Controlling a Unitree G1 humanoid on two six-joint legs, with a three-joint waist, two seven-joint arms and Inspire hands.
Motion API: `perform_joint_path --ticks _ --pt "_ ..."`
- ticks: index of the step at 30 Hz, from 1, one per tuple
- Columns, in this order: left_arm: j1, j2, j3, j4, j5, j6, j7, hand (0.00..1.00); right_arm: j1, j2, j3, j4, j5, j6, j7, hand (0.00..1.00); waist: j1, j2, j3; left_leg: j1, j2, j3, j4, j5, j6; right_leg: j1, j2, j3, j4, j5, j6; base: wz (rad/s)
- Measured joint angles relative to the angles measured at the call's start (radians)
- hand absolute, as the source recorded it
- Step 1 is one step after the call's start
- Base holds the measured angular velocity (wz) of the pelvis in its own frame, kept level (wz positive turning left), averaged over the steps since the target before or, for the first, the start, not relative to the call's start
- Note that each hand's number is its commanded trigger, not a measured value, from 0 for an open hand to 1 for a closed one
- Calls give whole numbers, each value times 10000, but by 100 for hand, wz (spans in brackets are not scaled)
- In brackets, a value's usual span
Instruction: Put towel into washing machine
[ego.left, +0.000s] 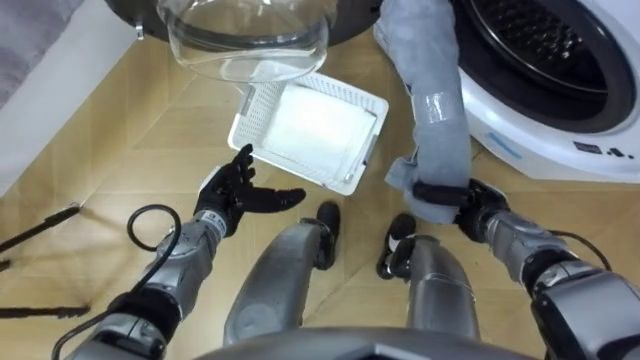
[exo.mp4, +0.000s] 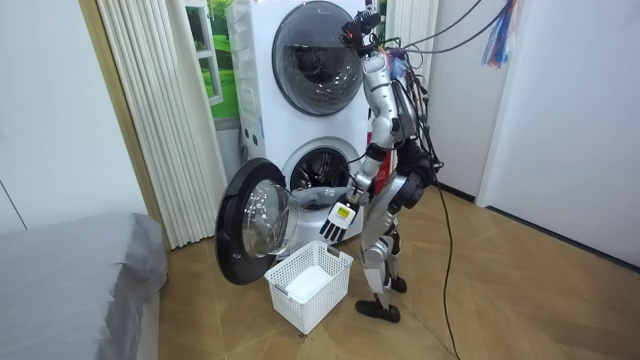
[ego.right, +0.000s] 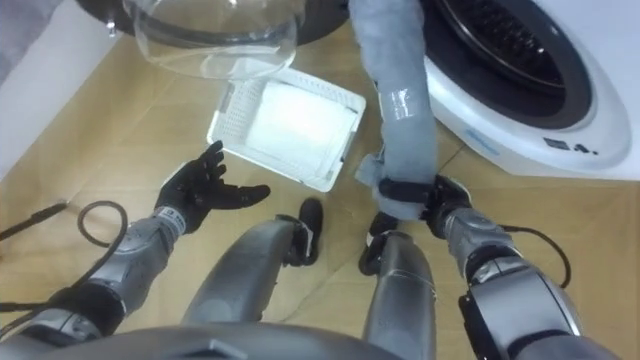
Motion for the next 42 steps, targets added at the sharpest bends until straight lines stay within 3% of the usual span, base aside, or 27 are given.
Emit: perform_joint_path --ticks 7,10,12,19,25,30,33,36,38,42 --pt "-123 -69 -119 6 -155 0 357 0 -147 -41 -172 34 1220 224 1 100 -109 -61 39 -177 -170 7 -1 119 14 -351 -196 52 408 -59 35 6" --pt "-309 -32 -112 199 -153 13 411 0 -354 -221 -176 -30 2167 328 22 100 -214 -164 106 -206 -285 3 96 121 18 -442 -329 113 642 -177 38 6" --pt "-292 16 -110 157 -174 30 529 0 -499 -395 -479 -152 2836 610 -22 100 -211 -294 142 -403 -305 76 260 127 35 -656 -369 196 766 -236 35 0" --pt "16 46 -94 15 -378 89 813 0 -940 -709 -1347 -180 5051 804 -326 100 -286 -527 136 -879 -376 116 546 149 109 -1140 -529 197 1240 -248 23 5" --pt "264 61 -3 -341 -237 44 1318 0 -1539 -999 -2274 -567 5388 830 -1571 100 -496 -722 85 -829 -455 249 585 223 206 -1137 -677 225 1383 -232 77 1" --pt "490 49 13 -986 -215 10 1807 0 -2127 -1438 -3194 -1458 5683 800 -3369 100 -703 -794 37 -796 -462 401 606 275 298 -1138 -719 291 1428 -170 135 -1" --pt "478 52 13 -990 -216 8 1883 0 -2778 -1720 -3863 -1663 6506 542 -4280 100 -836 -798 34 -778 -450 506 623 287 318 -1133 -731 311 1472 -166 141 0" --pt "490 64 1 -1162 -209 4 1907 0 -2974 -1673 -3982 -1728 7008 498 -4974 100 -887 -796 32 -814 -445 548 641 302 341 -1129 -802 226 1532 -206 148 12" --pt "475 59 -8 -1175 -182 -2 1920 0 -3155 -1672 -4011 -1728 7266 498 -5449 0 -1002 -796 31 -863 -448 573 626 337 383 -1129 -867 120 1530 -226 160 20" --pt "473 34 -33 -1174 217 -4 2088 0 -3459 -1690 -4399 -1720 7967 364 -6363 0 -1017 -804 27 -862 -487 675 622 398 488 -1108 -957 38 1545 -245 226 11"
